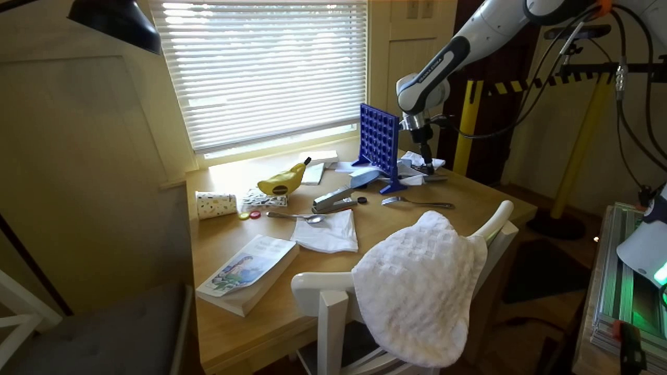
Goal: Move the tin to the left
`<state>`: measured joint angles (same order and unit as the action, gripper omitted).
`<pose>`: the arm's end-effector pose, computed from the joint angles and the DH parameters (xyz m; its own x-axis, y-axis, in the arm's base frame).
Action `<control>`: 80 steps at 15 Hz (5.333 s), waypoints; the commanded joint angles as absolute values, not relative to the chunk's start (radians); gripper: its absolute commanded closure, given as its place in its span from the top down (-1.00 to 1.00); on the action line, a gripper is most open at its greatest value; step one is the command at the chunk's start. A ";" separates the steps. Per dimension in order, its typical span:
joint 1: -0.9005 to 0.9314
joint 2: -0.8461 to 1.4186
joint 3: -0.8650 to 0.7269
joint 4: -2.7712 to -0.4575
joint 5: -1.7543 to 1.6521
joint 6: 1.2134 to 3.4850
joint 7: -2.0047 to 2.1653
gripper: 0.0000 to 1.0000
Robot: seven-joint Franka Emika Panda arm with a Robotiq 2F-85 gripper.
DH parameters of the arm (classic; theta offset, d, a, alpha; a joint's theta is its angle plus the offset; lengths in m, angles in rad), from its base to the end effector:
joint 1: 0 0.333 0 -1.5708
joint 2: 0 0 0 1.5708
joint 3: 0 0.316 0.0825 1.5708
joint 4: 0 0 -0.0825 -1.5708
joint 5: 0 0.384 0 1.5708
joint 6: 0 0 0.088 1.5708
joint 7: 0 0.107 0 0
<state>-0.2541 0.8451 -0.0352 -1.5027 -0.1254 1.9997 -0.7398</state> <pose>0.6403 -0.1955 0.1408 0.8008 0.4985 -0.3321 0.4781 -0.8659 -0.1470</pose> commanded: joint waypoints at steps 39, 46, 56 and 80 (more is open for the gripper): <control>-0.223 0.851 -0.044 -1.479 -0.137 2.019 -0.475 0.99; -0.222 0.863 -0.037 -1.459 -0.133 2.008 -0.490 0.16; -0.217 0.786 -0.033 -1.529 -0.108 1.974 -0.452 -0.34; -0.099 0.246 -0.039 -1.924 -0.208 2.271 -0.290 -0.34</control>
